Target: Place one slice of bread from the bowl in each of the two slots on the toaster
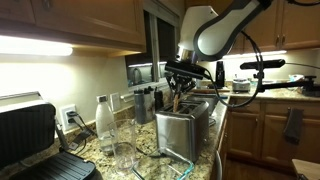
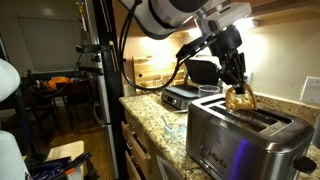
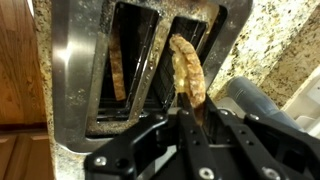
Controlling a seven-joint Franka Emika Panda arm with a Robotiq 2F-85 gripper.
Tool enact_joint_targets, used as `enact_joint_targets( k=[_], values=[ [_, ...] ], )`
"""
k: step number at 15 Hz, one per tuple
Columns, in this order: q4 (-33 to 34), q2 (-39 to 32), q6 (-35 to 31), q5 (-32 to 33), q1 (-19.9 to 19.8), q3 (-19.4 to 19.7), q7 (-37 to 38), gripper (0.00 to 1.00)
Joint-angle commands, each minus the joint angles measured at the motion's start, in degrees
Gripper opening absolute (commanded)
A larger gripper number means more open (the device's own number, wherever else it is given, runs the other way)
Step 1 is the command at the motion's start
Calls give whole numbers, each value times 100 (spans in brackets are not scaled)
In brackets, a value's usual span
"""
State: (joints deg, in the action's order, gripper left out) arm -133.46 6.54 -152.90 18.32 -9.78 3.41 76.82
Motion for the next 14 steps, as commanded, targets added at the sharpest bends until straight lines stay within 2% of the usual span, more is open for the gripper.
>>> enact_joint_targets(
  k=[1, 4, 5, 6, 14],
  values=[
    [-257, 37, -283, -88, -34, 1, 179, 7],
    [-288, 25, -299, -69, -34, 7, 249, 7],
    [-291, 30, -313, -71, -32, 10, 267, 32],
    [-293, 29, -325, -58, -33, 12, 282, 41],
    [-309, 77, -276, 1, -41, 7, 337, 93]
  ],
)
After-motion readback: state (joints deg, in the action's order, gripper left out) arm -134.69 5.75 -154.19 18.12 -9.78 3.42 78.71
